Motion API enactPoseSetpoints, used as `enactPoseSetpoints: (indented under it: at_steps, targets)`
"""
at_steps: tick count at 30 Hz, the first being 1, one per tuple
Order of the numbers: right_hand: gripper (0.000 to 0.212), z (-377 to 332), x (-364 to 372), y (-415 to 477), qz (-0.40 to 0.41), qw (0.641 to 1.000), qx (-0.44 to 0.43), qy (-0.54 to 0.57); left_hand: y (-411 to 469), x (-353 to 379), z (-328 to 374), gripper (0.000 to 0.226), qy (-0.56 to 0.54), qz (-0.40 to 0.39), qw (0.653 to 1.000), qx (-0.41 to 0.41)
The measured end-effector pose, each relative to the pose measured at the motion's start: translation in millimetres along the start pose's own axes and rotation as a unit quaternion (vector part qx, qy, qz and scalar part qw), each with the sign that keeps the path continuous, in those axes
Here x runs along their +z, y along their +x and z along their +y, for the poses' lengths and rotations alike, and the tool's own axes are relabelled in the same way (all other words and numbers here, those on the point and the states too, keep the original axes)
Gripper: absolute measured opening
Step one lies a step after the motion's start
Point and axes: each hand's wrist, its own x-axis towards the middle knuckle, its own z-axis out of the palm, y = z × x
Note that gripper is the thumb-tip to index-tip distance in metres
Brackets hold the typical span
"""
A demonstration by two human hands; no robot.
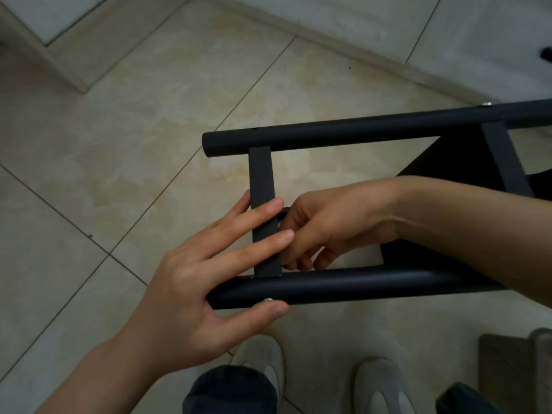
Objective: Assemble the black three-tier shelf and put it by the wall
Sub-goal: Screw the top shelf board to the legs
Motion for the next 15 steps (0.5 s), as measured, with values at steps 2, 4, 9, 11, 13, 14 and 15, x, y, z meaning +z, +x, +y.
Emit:
enactPoseSetpoints:
  at_steps: [2, 4, 9, 11, 13, 14, 15]
  targets:
    - [0.015, 1.4, 1.8, 2.7, 0.011, 1.000, 0.006, -0.012, 0.3, 0.2, 0.2, 0.053, -0.001, 0.000, 1.000, 0.001]
    - [0.014, 2.9, 4.7, 6.2, 0.022, 1.000, 0.004, -0.011, 0.4, -0.3, -0.1, 0.052, 0.002, -0.001, 1.000, 0.002]
    - [0.012, 0.9, -0.6, 0.4, -0.002, 1.000, -0.012, 0.010, 0.6, -0.7, -0.1, 0.052, 0.006, 0.002, 1.000, 0.005]
    - [0.011, 0.2, -1.0, 0.1, -0.008, 1.000, -0.008, -0.002, 1.1, -0.7, 0.3, 0.052, 0.003, 0.003, 1.000, 0.005]
    - [0.015, 0.5, 1.2, 2.8, 0.005, 1.000, -0.003, -0.013, 1.5, -0.8, 0.4, 0.052, 0.004, 0.002, 1.000, 0.006]
    - [0.020, 0.9, 2.4, 4.4, 0.014, 1.000, 0.000, -0.018, 1.4, -0.9, 0.3, 0.052, 0.006, 0.001, 1.000, 0.006]
    - [0.025, 1.2, 3.0, 5.6, 0.020, 1.000, 0.002, -0.022, 1.1, -1.0, 0.1, 0.052, 0.007, 0.001, 1.000, 0.006]
